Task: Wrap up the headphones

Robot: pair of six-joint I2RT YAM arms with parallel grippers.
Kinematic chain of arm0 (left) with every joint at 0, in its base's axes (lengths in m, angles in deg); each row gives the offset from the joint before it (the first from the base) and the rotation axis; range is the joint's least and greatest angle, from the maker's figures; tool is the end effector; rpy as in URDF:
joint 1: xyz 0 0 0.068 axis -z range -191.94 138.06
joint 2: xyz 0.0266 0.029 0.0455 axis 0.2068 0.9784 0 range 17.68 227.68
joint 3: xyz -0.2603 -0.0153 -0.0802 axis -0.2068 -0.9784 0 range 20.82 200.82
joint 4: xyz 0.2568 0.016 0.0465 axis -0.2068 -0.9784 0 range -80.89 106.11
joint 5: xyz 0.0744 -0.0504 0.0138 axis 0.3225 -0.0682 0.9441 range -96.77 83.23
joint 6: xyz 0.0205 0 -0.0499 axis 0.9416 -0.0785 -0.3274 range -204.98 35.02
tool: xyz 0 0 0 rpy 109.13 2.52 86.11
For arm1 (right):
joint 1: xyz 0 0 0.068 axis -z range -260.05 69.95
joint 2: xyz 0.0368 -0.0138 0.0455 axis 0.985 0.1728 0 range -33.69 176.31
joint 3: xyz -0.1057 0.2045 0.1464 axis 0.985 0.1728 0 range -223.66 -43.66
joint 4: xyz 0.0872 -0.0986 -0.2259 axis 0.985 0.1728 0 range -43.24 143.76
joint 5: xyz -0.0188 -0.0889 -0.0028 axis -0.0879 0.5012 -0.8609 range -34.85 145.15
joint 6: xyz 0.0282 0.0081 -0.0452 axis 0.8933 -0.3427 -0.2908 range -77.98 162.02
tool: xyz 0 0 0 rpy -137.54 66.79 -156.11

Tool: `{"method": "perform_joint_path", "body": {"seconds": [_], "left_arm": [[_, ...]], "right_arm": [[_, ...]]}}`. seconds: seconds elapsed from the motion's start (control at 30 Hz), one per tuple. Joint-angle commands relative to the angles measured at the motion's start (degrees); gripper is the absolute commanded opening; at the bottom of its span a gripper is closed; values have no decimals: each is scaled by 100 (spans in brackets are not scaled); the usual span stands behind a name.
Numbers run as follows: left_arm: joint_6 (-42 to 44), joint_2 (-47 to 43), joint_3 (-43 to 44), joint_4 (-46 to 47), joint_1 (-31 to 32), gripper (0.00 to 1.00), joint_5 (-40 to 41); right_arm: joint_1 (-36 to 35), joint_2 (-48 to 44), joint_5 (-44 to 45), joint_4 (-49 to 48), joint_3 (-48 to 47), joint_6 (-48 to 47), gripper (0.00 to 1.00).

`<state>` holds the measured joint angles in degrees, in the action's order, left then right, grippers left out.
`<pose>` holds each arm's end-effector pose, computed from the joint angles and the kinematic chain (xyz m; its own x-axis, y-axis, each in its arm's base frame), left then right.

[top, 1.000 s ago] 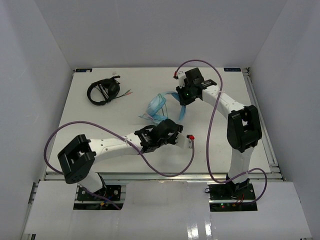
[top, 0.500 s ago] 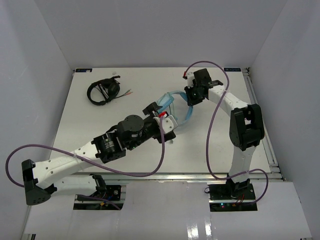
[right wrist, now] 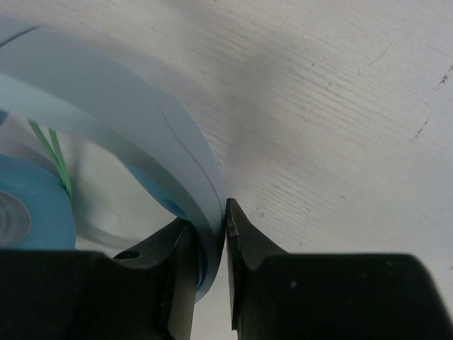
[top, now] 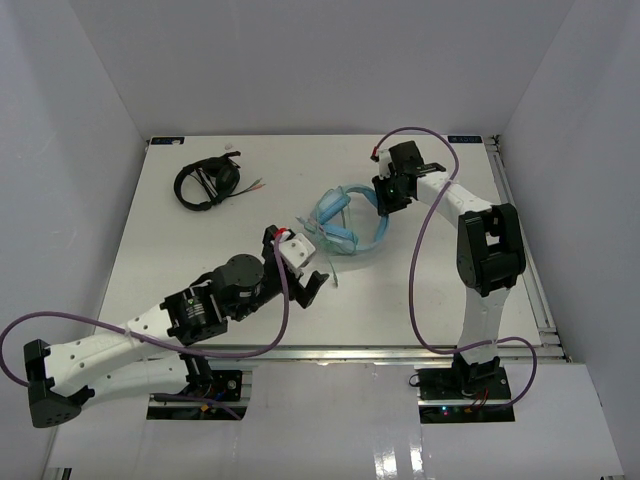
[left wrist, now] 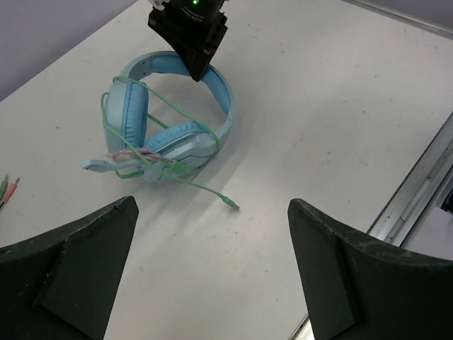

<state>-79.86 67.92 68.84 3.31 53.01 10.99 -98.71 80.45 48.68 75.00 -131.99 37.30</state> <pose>0.0956 -0.1789 0.3389 -0.0436 0.2936 -0.9549 0.7448 0.6466 0.1648 0.4144 0.1442 0.2133 -0.7330 -0.3339 -0.5927 -0.4425 0.8958 0.0426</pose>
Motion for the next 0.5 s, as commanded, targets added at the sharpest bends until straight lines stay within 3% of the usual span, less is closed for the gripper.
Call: {"method": "perform_joint_path", "body": {"seconds": [0.0,0.33,0.47], "left_arm": [[-525,-419,-203,31,-17,98,258],[-963,-940,-379,-195,-17,98,491],[-1083,-1042,-399,-294,-17,98,536]], "right_arm": [[-15,-27,-84,-249,-79,113,29],[2,-199,-220,-240,-1,70,49],[94,-529,-386,-249,127,15,73]]}}
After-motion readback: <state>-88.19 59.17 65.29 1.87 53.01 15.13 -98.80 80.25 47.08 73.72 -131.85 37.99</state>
